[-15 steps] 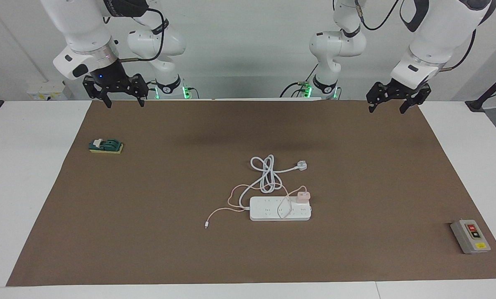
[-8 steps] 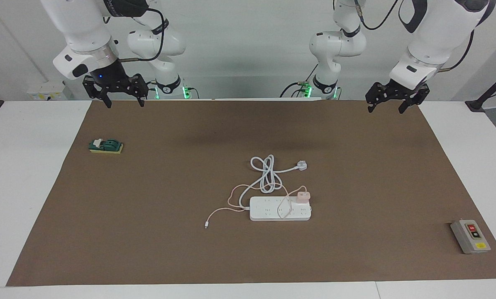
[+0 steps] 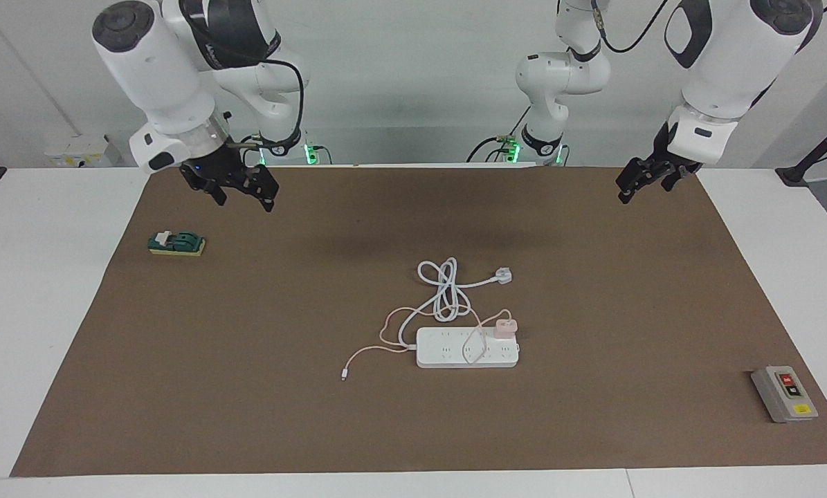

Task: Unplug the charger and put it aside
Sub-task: 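Move the left gripper toward the pink charger while the right gripper reaches the strip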

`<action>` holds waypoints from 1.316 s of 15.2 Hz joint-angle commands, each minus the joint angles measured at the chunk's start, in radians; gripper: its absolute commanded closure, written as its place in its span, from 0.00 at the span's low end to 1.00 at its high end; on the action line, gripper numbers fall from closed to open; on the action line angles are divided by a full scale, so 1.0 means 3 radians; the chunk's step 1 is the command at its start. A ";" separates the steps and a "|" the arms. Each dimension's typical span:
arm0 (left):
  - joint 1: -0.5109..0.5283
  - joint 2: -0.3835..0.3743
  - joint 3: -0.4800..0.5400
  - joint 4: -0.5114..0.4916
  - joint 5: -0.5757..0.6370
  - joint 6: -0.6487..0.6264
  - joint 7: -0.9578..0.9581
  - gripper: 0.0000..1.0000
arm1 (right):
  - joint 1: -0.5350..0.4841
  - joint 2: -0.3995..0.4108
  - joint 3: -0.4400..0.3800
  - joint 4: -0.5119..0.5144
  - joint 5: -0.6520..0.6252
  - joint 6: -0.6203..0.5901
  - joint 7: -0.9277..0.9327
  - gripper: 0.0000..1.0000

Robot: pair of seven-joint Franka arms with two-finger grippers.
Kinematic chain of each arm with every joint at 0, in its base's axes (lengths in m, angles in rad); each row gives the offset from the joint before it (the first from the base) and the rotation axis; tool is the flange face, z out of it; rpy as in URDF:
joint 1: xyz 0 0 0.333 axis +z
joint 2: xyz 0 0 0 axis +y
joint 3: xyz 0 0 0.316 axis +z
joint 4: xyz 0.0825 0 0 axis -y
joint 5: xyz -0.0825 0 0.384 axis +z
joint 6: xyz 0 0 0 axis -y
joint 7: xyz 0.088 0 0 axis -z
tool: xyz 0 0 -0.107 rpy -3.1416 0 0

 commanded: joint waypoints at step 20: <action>-0.0775 0.1606 0.0033 0.0413 -0.0294 0.1670 -0.4005 0.00 | 0.0758 0.2542 0.0011 0.1630 0.1903 0.1278 0.2826 0.00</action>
